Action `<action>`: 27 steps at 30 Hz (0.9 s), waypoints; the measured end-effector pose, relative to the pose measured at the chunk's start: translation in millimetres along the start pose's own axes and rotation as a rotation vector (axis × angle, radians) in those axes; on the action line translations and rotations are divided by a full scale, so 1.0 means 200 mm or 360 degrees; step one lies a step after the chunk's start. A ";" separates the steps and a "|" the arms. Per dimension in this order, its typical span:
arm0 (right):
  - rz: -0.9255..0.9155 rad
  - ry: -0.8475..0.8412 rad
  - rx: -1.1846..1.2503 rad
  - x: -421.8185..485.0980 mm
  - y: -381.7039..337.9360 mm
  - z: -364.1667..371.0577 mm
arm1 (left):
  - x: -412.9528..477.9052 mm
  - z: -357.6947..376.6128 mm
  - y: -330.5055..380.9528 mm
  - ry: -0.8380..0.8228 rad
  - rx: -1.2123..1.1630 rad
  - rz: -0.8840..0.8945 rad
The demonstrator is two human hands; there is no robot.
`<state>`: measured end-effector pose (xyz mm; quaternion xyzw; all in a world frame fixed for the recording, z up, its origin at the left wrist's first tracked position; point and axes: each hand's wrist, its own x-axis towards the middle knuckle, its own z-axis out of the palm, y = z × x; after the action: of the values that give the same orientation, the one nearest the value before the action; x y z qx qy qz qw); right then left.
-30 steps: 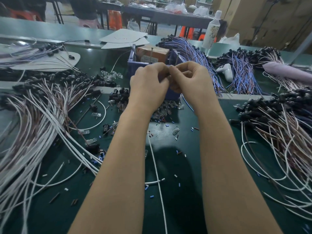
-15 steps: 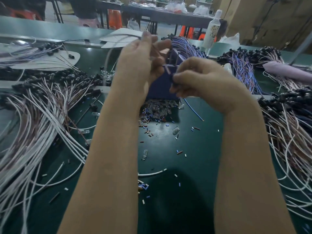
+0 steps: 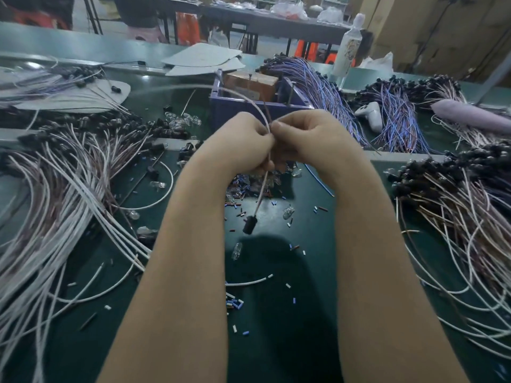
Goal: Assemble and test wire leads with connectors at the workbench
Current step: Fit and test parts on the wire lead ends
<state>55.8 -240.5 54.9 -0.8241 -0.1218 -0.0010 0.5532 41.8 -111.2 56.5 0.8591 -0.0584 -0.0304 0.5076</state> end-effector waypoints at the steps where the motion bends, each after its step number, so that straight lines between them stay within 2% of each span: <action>1: 0.0014 0.0023 -0.0107 0.01 0.01 0.01 | 0.00 0.00 0.00 -0.0048 0.0016 -0.0024; 6: 0.0165 0.0015 -0.0049 0.03 0.06 0.05 | 0.00 -0.03 -0.06 -0.0276 0.0420 -0.0037; 9: 0.0209 -0.0073 0.0098 0.03 0.07 0.07 | 0.00 -0.06 -0.07 -0.0298 0.0495 -0.0046; 13: 0.0197 -0.0174 0.0179 0.02 0.09 0.08 | 0.00 -0.06 -0.07 -0.0376 0.0637 0.0104; 16: 0.0216 -0.0115 0.0184 0.02 0.10 0.06 | 0.01 -0.04 -0.08 -0.0353 0.0567 -0.0058; 18: 0.0240 -0.0103 0.0231 0.02 0.10 0.04 | 0.02 -0.05 -0.10 -0.0183 0.0315 -0.0281; 20: 0.0271 -0.0199 0.0277 0.00 0.09 0.01 | 0.04 -0.06 -0.11 0.0148 -0.0176 -0.0395; 22: 0.0294 -0.0357 0.0271 -0.01 0.09 0.00 | 0.06 -0.07 -0.11 0.0522 -0.0672 -0.0323; 25: 0.0297 -0.0640 0.0203 -0.03 0.09 0.00 | 0.06 -0.07 -0.11 0.0781 -0.1410 -0.0133; 27: 0.0313 -0.0834 0.0124 -0.04 0.10 0.01 | 0.06 -0.08 -0.12 0.0923 -0.1503 -0.0101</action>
<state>52.0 -246.9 35.7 -0.7823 -0.1801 0.2702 0.5315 56.5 -87.4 43.3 0.5128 0.1295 0.1692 0.8317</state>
